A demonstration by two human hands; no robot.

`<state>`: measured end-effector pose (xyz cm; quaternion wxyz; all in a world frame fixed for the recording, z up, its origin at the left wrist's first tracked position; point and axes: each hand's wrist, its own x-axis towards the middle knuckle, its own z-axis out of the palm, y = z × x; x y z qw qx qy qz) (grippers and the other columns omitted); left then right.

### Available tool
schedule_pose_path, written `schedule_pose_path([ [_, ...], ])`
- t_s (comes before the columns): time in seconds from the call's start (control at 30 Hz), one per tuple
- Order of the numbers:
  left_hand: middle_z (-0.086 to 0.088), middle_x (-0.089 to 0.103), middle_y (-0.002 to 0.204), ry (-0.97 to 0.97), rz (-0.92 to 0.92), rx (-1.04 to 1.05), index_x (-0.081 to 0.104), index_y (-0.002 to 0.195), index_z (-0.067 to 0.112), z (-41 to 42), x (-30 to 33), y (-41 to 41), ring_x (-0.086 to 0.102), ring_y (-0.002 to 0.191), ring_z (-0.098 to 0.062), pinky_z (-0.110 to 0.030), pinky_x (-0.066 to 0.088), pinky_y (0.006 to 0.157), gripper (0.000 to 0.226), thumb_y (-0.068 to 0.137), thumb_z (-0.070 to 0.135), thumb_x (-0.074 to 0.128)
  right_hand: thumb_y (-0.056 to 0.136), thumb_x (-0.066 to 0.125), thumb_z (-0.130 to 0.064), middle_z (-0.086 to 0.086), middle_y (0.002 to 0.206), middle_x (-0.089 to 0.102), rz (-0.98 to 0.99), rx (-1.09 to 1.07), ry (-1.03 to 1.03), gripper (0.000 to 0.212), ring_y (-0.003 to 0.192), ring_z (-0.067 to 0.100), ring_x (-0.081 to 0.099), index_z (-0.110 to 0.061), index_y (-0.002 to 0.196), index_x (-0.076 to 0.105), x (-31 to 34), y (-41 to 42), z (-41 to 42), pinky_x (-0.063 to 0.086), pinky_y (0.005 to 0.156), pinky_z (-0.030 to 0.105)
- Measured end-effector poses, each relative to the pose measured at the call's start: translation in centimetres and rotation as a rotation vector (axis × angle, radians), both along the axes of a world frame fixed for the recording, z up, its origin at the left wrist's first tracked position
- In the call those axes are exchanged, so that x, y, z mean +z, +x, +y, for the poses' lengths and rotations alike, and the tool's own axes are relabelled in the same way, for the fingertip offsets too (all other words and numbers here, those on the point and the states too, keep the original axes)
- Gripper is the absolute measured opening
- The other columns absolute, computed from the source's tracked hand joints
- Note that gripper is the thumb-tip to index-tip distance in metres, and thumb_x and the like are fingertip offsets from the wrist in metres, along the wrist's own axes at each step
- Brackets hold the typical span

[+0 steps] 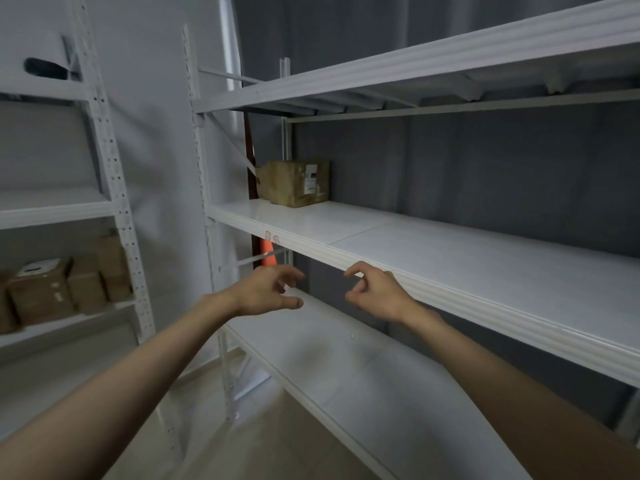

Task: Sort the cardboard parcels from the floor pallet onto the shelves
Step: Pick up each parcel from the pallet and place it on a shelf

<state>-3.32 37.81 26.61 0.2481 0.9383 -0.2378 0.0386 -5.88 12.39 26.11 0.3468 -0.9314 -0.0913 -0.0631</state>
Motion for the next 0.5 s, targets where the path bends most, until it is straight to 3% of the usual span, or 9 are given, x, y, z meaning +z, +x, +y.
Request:
schedule_pose_path([
  [0.27, 0.003, 0.063, 0.122, 0.001, -0.122, 0.119, 0.059, 0.131, 0.022, 1.6, 1.8, 10.3, 0.063, 0.103, -0.016, -0.036, 0.057, 0.091, 0.054, 0.085, 0.045, 0.075, 0.092, 0.062, -0.024, 0.002, 0.103, 0.069, -0.09, 0.065, -0.056, 0.037, 0.098, 0.022, 0.064, -0.026, 0.129, 0.054, 3.6, 11.0, 3.3, 0.054, 0.094, 0.043],
  [0.5, 0.007, 0.064, 0.114, 0.016, -0.167, 0.186, 0.06, 0.126, 0.029, 3.7, 4.7, 20.2, 0.064, 0.094, -0.01, -0.033, 0.057, 0.087, 0.051, 0.082, 0.049, 0.077, 0.091, 0.065, -0.028, 0.005, 0.109, 0.067, -0.119, 0.104, -0.142, 0.04, 0.104, 0.024, 0.063, -0.027, 0.129, 0.054, 7.4, 22.3, 4.1, 0.052, 0.097, 0.045],
])
